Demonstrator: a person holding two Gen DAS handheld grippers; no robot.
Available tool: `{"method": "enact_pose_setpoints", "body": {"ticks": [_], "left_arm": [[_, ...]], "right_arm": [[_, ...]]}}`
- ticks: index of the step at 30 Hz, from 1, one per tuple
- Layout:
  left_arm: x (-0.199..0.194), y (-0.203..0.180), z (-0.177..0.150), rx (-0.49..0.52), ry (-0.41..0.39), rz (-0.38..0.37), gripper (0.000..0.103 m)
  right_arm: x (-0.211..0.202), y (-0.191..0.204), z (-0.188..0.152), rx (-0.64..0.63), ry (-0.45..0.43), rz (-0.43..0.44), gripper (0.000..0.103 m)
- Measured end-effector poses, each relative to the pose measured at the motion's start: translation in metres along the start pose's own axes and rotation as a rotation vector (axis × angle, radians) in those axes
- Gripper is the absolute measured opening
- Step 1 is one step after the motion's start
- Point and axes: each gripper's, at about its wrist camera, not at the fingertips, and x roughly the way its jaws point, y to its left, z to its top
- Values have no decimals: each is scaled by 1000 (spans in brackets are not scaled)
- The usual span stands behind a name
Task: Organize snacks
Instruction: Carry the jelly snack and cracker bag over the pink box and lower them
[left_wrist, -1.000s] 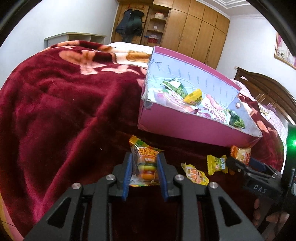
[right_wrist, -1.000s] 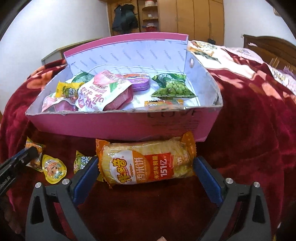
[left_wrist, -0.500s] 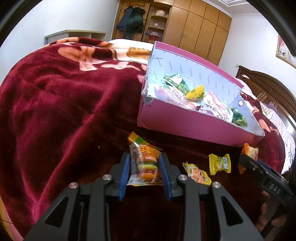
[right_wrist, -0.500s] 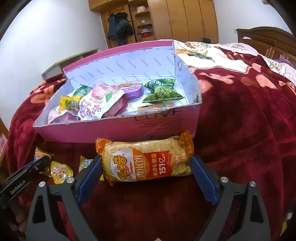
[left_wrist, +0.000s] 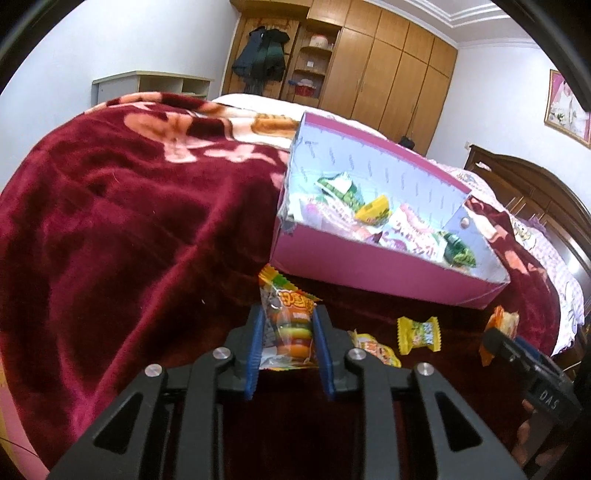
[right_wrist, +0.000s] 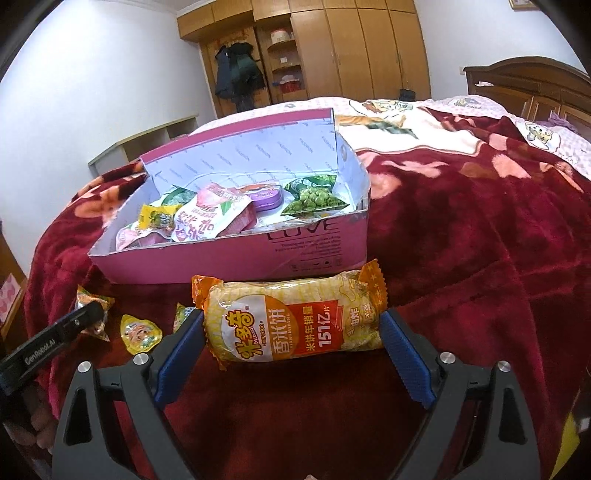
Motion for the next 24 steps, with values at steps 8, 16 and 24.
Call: {"method": "enact_pose_setpoints", "body": {"ticks": [8, 16, 24], "left_arm": [[-19, -10, 2, 19, -28, -32, 27], [-29, -27, 7, 58, -45, -57, 27], [-31, -37, 27, 68, -51, -70, 27]], "right_arm": [[-22, 15, -5, -26, -31, 54, 94], [-36, 21, -2, -48, -49, 82, 94], [-42, 25, 18, -64, -55, 110, 94]]}}
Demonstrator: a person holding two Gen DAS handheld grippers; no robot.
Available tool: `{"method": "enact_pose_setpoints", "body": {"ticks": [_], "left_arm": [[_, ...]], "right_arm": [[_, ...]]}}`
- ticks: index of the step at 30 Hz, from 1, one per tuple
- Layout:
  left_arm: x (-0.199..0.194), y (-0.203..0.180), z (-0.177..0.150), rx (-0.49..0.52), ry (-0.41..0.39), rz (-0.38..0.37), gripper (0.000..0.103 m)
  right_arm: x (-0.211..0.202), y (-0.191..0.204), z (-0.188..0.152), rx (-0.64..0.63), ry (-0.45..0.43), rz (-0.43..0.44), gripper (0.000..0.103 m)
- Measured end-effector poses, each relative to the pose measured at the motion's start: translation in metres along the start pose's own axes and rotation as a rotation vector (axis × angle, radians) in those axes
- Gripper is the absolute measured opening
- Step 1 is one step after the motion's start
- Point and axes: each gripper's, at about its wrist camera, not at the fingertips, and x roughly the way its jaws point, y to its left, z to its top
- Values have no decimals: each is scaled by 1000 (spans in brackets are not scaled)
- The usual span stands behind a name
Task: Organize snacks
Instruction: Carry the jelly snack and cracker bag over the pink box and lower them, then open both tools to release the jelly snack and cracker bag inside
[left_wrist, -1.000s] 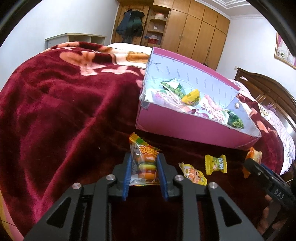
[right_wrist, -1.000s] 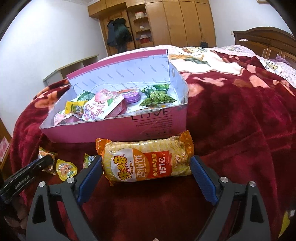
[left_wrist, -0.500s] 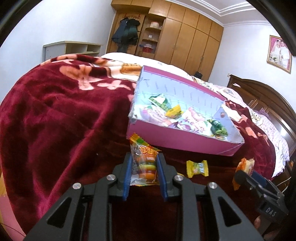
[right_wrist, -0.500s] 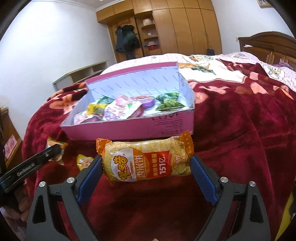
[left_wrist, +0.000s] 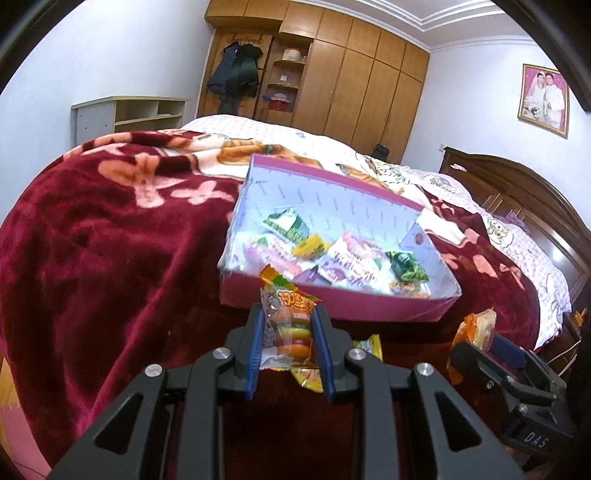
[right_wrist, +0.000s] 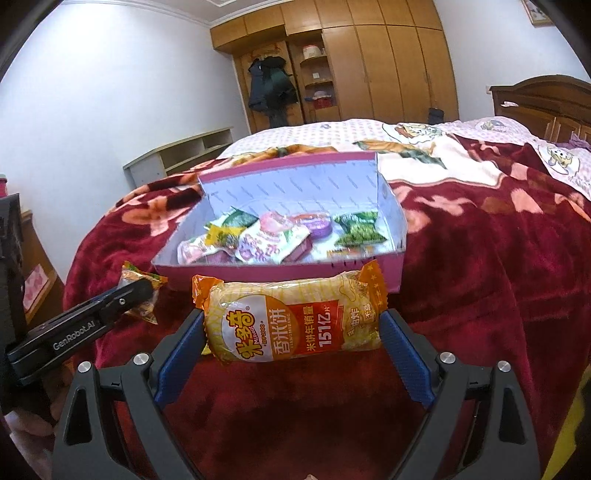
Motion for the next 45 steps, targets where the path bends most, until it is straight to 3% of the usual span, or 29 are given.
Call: {"method": "enact_pose_setpoints", "body": {"ticks": [13, 30, 41, 45], "left_arm": [[26, -20, 45, 66, -6, -11, 27], [106, -31, 93, 75, 26, -8, 27], [154, -27, 95, 105, 112, -11, 27], [158, -26, 93, 93, 108, -4, 27]], "right_arm": [[22, -5, 41, -31, 0, 3, 94], [93, -17, 99, -74, 22, 7, 94], [136, -25, 108, -29, 59, -44, 94], [148, -30, 105, -32, 91, -45, 94]]}}
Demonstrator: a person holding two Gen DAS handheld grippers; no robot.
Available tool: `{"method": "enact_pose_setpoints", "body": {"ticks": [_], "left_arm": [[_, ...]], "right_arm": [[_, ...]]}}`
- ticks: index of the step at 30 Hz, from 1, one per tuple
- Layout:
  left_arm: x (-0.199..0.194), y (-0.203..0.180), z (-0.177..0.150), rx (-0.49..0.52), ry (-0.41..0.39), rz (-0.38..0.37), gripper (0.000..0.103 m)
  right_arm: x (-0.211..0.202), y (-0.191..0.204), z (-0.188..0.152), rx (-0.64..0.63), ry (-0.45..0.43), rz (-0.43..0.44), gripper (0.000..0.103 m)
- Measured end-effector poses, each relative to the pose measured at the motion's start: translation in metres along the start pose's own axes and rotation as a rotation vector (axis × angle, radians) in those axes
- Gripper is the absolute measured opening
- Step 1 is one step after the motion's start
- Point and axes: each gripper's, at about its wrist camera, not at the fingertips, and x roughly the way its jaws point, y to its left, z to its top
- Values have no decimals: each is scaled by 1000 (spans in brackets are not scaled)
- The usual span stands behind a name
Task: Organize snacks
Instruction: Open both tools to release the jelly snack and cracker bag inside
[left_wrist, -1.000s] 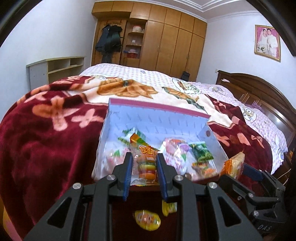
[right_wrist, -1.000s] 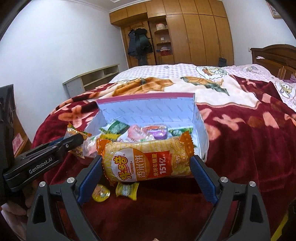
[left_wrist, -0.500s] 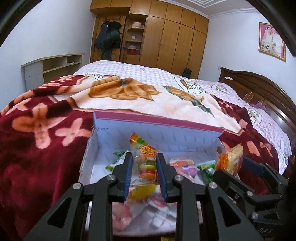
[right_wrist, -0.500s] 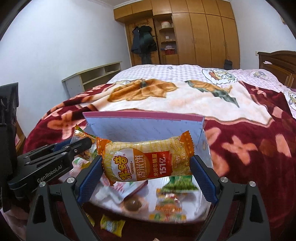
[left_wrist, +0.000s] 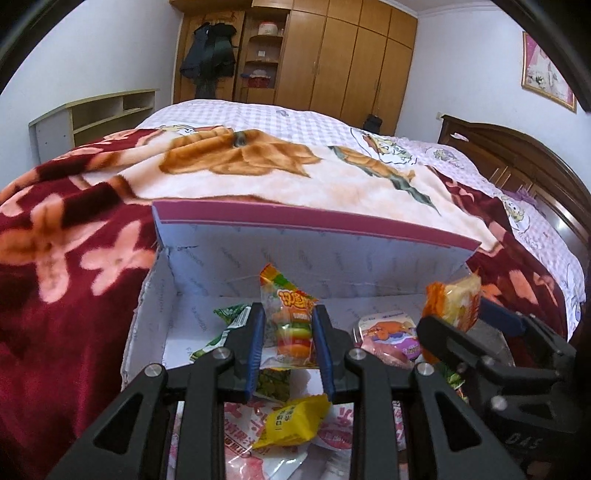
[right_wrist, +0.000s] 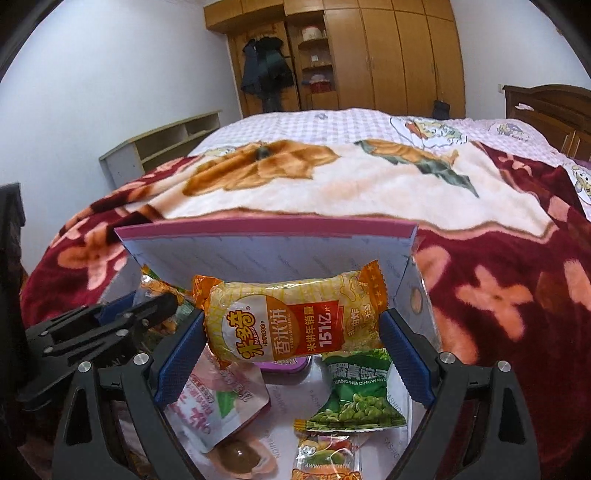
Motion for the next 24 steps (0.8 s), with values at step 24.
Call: {"method": "enact_pose_setpoints", "body": {"ticks": [24], "left_arm": [[-3, 0, -3, -17, -4, 37, 64]], "right_arm": [[-8, -6, -2, 23, -52, 20, 95]]}}
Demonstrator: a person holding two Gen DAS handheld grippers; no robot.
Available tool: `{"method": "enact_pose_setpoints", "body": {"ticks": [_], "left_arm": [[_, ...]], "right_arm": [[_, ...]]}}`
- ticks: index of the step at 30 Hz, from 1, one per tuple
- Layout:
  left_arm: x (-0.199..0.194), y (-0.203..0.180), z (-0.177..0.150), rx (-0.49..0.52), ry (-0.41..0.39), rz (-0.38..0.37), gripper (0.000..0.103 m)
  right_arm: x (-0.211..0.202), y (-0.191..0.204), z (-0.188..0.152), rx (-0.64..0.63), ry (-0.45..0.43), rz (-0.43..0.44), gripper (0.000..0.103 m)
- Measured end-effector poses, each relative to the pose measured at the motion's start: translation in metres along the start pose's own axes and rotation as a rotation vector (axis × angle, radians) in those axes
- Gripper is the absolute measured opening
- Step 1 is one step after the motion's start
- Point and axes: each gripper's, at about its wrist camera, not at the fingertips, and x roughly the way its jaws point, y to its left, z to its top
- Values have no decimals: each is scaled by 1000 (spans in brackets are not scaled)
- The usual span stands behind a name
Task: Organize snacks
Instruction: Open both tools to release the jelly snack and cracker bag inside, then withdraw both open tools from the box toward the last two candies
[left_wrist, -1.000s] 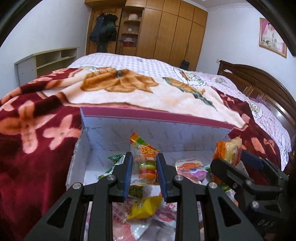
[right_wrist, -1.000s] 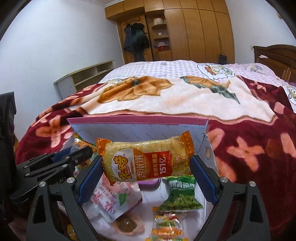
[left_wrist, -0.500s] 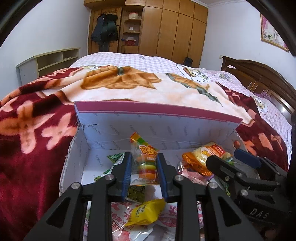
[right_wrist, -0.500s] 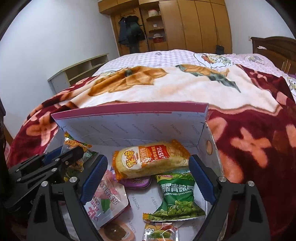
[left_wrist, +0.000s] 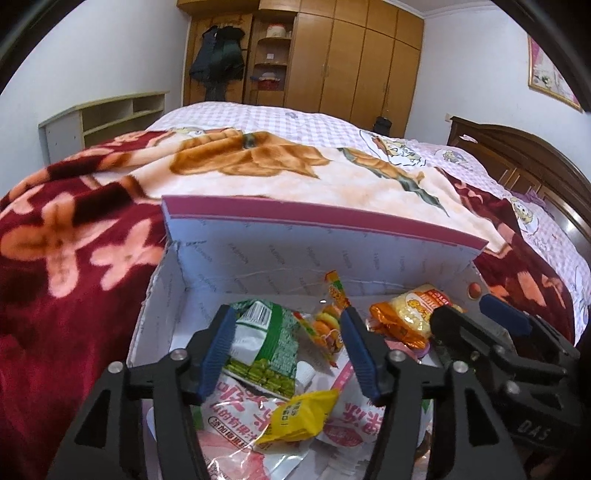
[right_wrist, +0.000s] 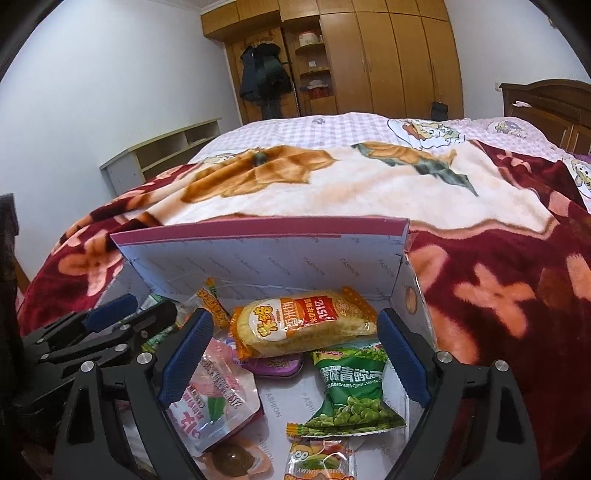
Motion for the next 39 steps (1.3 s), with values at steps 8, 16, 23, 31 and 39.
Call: {"method": "enact_pose_setpoints", "body": {"ticks": [8, 16, 23, 31, 39], "left_arm": [[-17, -1, 1, 10, -49, 35, 83], [-37, -8, -4, 33, -60, 36, 83], [-56, -8, -8, 28, -74, 34, 83], [-79, -5, -16, 20, -83, 42, 83], [-92, 0, -26, 8, -75, 54, 83]], "right_arm": [[-17, 4, 1, -2, -45, 21, 97], [-37, 4, -3, 13, -72, 44, 97], [-56, 3, -6, 21, -92, 52, 97], [-75, 5, -14, 27, -104, 61, 97], [-90, 7, -22, 33, -110, 66, 97]]}}
